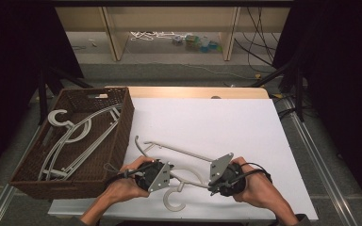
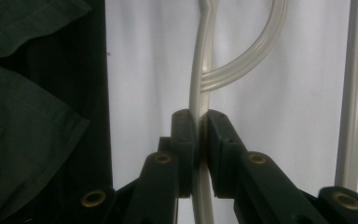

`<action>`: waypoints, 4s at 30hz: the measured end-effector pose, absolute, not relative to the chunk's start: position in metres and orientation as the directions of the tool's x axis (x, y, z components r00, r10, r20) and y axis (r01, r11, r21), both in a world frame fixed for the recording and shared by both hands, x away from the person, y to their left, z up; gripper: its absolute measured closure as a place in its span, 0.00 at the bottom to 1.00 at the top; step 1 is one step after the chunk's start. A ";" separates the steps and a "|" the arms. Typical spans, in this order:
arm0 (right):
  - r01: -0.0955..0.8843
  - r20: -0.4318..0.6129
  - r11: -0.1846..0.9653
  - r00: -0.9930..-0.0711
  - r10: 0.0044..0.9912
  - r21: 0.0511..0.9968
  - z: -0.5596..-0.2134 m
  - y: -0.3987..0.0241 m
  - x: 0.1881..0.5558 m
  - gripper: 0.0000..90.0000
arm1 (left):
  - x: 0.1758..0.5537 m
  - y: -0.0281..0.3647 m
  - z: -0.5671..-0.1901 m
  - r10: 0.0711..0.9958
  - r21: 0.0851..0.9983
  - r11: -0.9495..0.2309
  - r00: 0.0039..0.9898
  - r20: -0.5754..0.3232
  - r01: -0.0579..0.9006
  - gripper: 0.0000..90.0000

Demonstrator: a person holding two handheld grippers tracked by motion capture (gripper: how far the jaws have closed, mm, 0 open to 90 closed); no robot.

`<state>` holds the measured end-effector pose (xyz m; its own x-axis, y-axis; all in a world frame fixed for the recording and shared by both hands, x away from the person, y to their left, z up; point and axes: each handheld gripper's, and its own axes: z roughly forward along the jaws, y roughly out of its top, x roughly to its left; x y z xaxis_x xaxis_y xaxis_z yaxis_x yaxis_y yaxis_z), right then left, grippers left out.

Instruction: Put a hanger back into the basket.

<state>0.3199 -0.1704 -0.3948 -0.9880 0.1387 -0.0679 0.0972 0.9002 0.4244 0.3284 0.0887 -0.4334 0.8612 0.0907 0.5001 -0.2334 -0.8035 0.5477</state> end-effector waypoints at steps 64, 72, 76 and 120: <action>0.269 -0.032 0.338 -0.739 0.673 0.902 -0.395 -0.233 0.328 0.26 | 0.340 0.151 -0.367 0.587 0.872 -0.345 0.805 -0.088 0.347 0.88; 0.279 -0.021 0.326 -0.730 0.683 0.903 -0.411 -0.231 0.319 0.19 | 0.336 0.156 -0.359 0.584 0.888 -0.276 0.798 -0.150 0.369 0.88; 0.294 -0.005 0.311 -0.720 0.694 0.904 -0.416 -0.233 0.317 0.19 | 0.336 0.157 -0.346 0.583 0.892 -0.255 0.796 -0.166 0.373 0.88; 0.303 -0.002 0.343 -0.747 0.665 0.889 -0.426 -0.231 0.312 0.19 | 0.383 0.308 -0.302 0.819 0.892 -0.193 0.567 -0.083 0.408 0.88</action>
